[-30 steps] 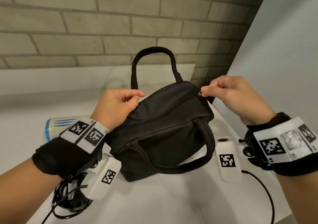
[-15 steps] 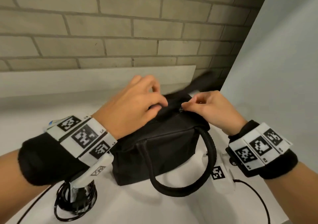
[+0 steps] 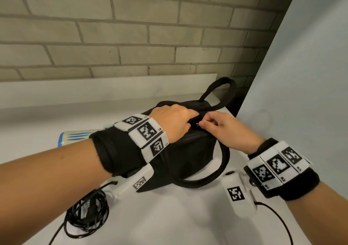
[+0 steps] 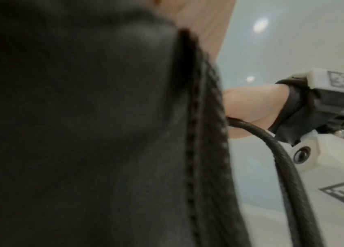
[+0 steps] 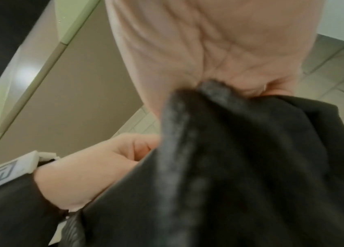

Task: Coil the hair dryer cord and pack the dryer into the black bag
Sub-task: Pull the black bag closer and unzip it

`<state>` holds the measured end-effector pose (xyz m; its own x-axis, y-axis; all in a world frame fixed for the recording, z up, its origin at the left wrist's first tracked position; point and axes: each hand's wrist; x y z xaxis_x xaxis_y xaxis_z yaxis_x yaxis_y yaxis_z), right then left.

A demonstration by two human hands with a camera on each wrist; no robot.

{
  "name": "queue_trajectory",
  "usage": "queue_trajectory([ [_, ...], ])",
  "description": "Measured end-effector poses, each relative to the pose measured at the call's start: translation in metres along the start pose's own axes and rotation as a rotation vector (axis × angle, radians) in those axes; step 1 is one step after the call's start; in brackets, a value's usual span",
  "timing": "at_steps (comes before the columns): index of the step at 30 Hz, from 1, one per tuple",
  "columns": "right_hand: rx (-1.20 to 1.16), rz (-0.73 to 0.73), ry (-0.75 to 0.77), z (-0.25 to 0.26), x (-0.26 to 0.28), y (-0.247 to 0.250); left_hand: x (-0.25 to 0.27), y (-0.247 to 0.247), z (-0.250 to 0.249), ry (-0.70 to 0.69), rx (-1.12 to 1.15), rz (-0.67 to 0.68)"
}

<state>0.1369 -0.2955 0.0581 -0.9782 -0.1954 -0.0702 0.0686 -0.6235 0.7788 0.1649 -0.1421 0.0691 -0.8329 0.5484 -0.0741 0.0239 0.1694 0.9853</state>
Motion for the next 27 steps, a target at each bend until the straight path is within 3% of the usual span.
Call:
queue_trajectory([
  [2,-0.237,0.021,-0.053,0.000,-0.001,0.001,-0.002,-0.002,-0.001,0.000,0.007,0.009],
  [7,-0.722,-0.115,-0.068,-0.010,-0.001,0.004,-0.005,0.001,0.001,-0.080,-0.012,-0.085],
  [19,-0.801,-0.152,0.042,-0.019,-0.003,0.006,-0.006,0.001,-0.009,-0.178,-0.080,-0.218],
  [24,-0.859,-0.120,0.059,-0.018,-0.003,0.005,0.000,0.004,-0.007,-0.318,-0.050,-0.270],
  [27,-0.853,-0.103,0.071,-0.018,-0.005,0.004,-0.002,0.006,-0.004,-0.278,-0.031,-0.259],
])
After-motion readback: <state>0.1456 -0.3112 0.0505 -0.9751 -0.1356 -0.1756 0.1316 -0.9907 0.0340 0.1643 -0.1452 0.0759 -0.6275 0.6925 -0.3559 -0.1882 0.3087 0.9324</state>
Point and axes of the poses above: each hand's wrist, its own x-axis away from the middle knuckle, its own y-axis out of the back of the hand, z = x × y, and after that the axes turned 5 degrees about y, right-handed
